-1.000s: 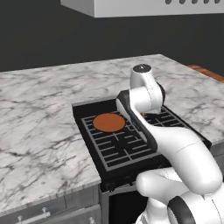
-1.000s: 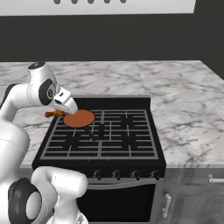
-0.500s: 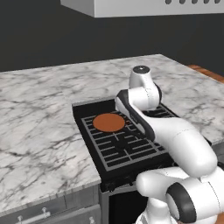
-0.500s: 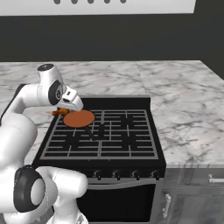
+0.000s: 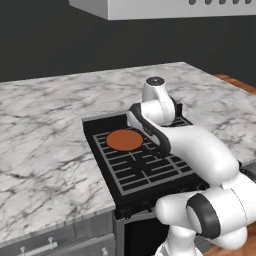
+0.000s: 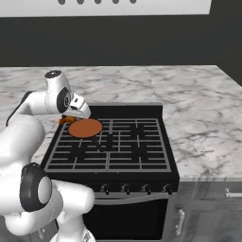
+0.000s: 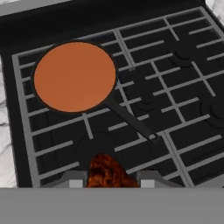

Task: Retrieve the chicken drumstick from the fridge and place it on the saucepan with marinade on the stove.

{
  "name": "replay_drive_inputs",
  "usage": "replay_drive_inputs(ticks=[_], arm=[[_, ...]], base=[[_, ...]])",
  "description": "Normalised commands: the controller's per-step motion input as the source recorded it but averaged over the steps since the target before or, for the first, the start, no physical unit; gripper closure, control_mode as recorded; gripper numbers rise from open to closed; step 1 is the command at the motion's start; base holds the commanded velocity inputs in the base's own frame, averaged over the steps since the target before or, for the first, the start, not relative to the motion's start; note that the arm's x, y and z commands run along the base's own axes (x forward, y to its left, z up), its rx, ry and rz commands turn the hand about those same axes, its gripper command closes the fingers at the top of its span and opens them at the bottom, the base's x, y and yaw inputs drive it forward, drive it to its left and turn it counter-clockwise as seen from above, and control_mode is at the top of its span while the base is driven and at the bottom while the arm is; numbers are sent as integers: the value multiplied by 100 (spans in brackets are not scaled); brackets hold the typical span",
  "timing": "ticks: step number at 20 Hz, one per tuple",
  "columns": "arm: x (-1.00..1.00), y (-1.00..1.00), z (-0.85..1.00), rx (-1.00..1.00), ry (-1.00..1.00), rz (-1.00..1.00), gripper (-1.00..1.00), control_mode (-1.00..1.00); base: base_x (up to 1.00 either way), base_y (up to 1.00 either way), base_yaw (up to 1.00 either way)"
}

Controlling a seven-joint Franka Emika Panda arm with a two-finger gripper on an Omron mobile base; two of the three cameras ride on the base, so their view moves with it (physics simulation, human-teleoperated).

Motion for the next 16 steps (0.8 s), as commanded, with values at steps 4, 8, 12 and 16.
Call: replay_drive_inputs(ticks=[4,8,12,16], arm=[[36,11,-9,0,0,0,100,-100],[42,4,-15,0,0,0,100,-100],[42,4,-26,0,0,0,100,-100],[38,10,-29,0,0,0,100,-100]], base=[[0,0,0],[0,0,0],[0,0,0],[0,0,0]])
